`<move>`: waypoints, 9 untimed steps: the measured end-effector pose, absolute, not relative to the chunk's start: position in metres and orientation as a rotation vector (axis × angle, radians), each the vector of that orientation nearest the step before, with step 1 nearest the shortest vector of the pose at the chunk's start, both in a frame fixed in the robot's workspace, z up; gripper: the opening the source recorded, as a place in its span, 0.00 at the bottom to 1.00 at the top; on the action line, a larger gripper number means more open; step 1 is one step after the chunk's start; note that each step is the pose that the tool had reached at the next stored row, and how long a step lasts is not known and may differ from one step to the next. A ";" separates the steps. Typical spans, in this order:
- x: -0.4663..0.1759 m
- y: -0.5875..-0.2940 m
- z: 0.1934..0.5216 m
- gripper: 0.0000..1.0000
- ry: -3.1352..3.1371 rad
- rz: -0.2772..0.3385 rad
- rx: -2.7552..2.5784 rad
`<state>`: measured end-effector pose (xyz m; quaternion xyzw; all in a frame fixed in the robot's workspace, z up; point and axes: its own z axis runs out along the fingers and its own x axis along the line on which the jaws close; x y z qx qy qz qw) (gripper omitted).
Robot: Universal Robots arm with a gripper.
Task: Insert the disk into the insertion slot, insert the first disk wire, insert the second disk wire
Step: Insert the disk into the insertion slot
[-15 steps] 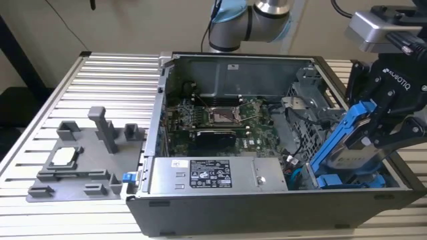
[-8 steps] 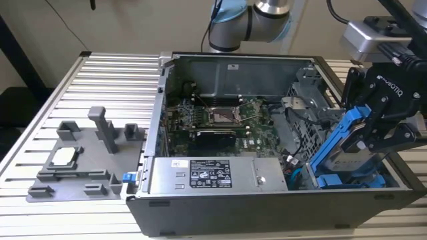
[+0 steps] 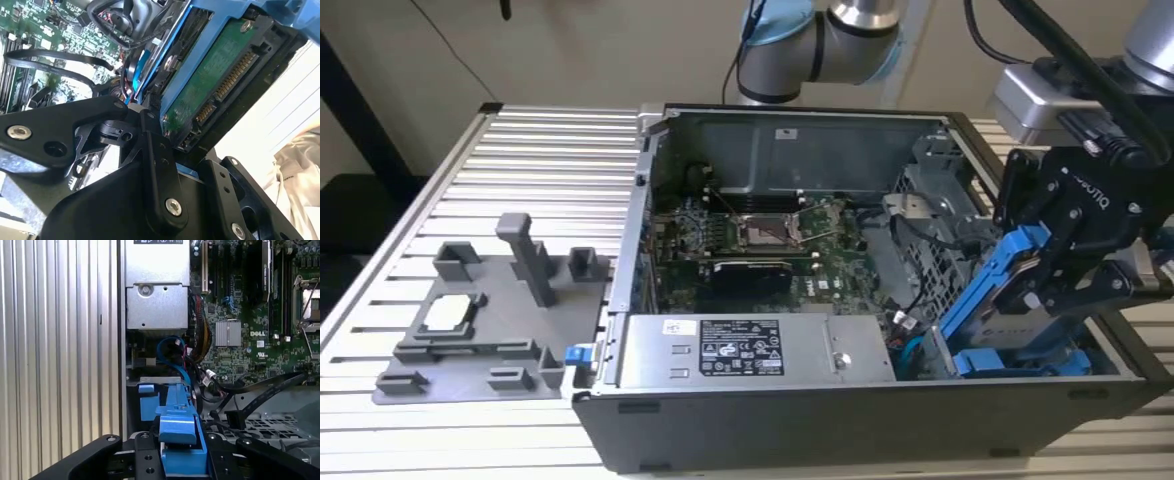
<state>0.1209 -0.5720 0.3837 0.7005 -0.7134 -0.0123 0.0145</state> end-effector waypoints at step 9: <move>0.121 -0.572 0.373 0.33 -2.221 -0.038 2.181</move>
